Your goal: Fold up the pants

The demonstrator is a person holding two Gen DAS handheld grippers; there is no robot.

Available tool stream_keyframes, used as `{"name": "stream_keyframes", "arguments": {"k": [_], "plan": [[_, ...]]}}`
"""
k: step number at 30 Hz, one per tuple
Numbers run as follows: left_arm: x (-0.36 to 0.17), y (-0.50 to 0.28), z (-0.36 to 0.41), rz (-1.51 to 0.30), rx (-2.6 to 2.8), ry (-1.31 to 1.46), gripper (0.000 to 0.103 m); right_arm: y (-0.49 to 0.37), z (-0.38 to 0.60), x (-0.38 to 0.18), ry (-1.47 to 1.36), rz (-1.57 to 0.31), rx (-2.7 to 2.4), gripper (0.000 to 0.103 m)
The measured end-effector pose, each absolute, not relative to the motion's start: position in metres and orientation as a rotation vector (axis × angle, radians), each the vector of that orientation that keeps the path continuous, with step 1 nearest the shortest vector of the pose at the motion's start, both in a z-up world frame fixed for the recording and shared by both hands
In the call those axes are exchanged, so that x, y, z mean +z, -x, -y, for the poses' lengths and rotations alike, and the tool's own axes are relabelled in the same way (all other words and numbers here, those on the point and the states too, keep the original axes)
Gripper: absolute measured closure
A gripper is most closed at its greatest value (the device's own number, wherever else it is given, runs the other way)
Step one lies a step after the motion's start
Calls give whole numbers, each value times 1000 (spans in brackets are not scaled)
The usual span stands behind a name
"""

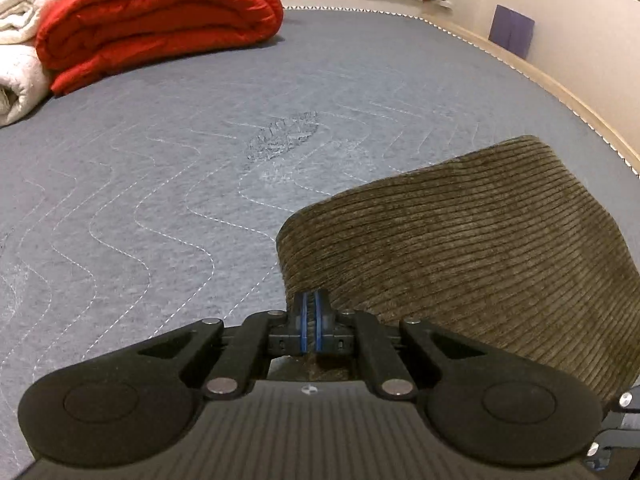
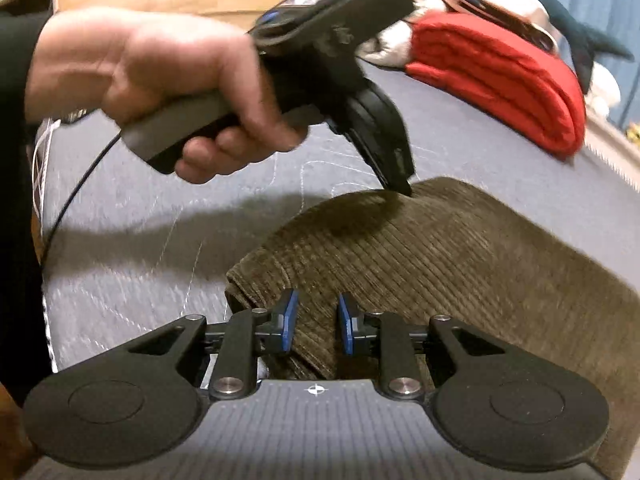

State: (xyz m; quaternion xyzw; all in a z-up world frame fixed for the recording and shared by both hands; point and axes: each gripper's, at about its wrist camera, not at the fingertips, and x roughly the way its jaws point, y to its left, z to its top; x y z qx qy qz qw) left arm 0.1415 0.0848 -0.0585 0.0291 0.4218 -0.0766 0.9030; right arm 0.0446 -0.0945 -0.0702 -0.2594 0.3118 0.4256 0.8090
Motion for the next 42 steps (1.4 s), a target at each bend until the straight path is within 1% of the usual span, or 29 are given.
{"name": "stream_keyframes", "arguments": {"k": [7, 10, 11, 12, 13, 14, 15, 17, 18, 19, 20, 22, 24, 25, 26, 29, 31, 33, 34, 35, 36, 38, 40, 41, 42], "plan": [[-54, -128, -80, -841, -151, -99, 98, -48, 86, -70, 572, -658, 902, 78], [-43, -126, -79, -833, -140, -88, 94, -41, 95, -55, 591, -618, 912, 78], [-35, -122, -81, -818, -146, -71, 86, -39, 102, -45, 571, -593, 913, 75], [-28, -116, -83, -800, -158, -52, 66, -39, 111, -33, 541, -570, 903, 67], [-19, -108, -86, -776, -179, -27, 57, -39, 119, -25, 512, -551, 884, 61], [-13, -101, -88, -757, -202, -14, 53, -39, 130, -16, 485, -535, 861, 51], [-8, -93, -88, -744, -231, -15, 53, -39, 142, -8, 463, -524, 838, 44], [-8, -80, -87, -739, -287, -43, 53, -42, 165, -2, 434, -539, 796, 44], [-11, -77, -86, -751, -306, -59, 55, -44, 175, -2, 425, -556, 770, 44], [-17, -74, -86, -775, -321, -75, 57, -46, 187, -5, 420, -579, 734, 44], [-26, -72, -86, -815, -332, -92, 62, -48, 197, -8, 418, -599, 702, 44], [-45, -70, -87, -876, -341, -124, 61, -53, 215, -16, 407, -646, 630, 44], [-49, -67, -90, -865, -345, -118, 61, -62, 229, -33, 380, -740, 564, 44], [-46, -66, -91, -868, -346, -110, 61, -67, 234, -48, 387, -821, 541, 43], [-40, -63, -90, -864, -344, -110, 62, -67, 238, -58, 388, -863, 546, 41], [-22, -51, -85, -806, -356, -149, 62, -64, 242, -52, 360, -845, 549, 41], [-16, -39, -82, -789, -465, -124, 62, -64, 249, -43, 292, -833, 530, 42], [-34, -38, -75, -862, -520, -177, 62, -65, 253, -44, 265, -847, 515, 42], [-50, -36, -70, -888, -521, -246, 62, -65, 252, -52, 299, -871, 503, 41], [-56, -31, -67, -873, -526, -287, 62, -64, 249, -58, 333, -881, 513, 39], [-54, -27, -65, -853, -523, -308, 62, -60, 243, -64, 374, -887, 527, 33], [-42, -25, -65, -862, -500, -293, 62, -54, 233, -67, 477, -859, 520, 30], [-32, -22, -66, -858, -471, -264, 53, -48, 226, -61, 489, -846, 496, 28], [-27, -19, -66, -836, -468, -244, 41, -47, 225, -54, 468, -833, 493, 28], [-25, -18, -64, -815, -464, -229, 32, -45, 225, -47, 444, -814, 492, 29]]}}
